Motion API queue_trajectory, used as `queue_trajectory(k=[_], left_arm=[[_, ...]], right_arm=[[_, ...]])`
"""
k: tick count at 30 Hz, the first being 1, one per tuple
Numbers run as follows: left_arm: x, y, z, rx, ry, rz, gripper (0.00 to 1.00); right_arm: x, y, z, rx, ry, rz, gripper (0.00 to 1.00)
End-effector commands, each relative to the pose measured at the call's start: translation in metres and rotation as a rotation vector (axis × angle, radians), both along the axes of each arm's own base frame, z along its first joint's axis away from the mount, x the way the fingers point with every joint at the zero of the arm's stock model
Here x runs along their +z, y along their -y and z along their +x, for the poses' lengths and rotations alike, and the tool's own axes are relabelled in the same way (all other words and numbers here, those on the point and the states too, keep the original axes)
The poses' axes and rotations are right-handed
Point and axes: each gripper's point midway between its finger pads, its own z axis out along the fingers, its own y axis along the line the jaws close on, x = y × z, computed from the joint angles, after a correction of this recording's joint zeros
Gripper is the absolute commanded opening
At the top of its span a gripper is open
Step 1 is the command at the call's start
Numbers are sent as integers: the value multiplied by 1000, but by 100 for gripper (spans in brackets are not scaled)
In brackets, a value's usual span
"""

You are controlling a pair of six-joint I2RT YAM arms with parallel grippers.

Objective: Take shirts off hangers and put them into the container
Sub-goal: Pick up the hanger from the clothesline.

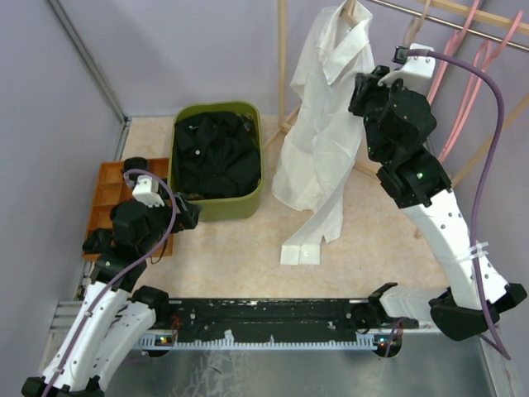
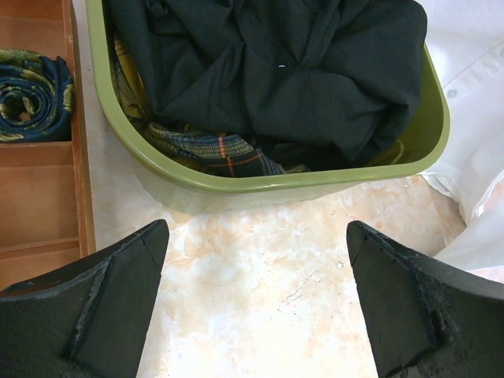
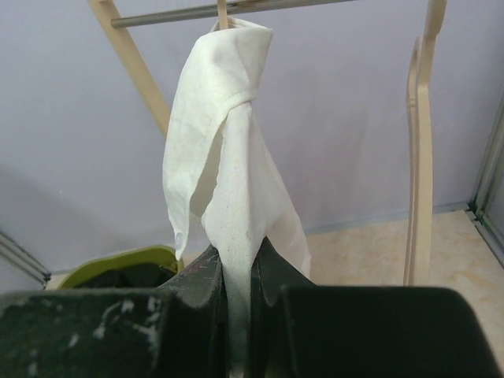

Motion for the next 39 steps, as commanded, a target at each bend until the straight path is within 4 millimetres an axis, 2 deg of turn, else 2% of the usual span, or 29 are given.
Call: queue_trajectory(k=[1,5,12,20,25,35,39], left_arm=[[6,0,1,-7,26,7,99],[7,-1,1,-1,27,9,99],[7,-1,1,0,29,6,99],[9,-1,1,-2,36,6,99],[9,-1,1,-3,39,4,99],[8,0,1,-5,38,5,99],[8,0,1,-8,36,6,99]], right_arm=[[63,15,-23,0,199,126,0],[70,11,-27,35,221,115,0],[73,2,-37,117,242,128,0],[72,0,-49,161,244,127,0],[62,-4,-52,191,218,112,0],[39,-27,-66,345,170,52,0],[23,-36,-75,415,146,17,0]])
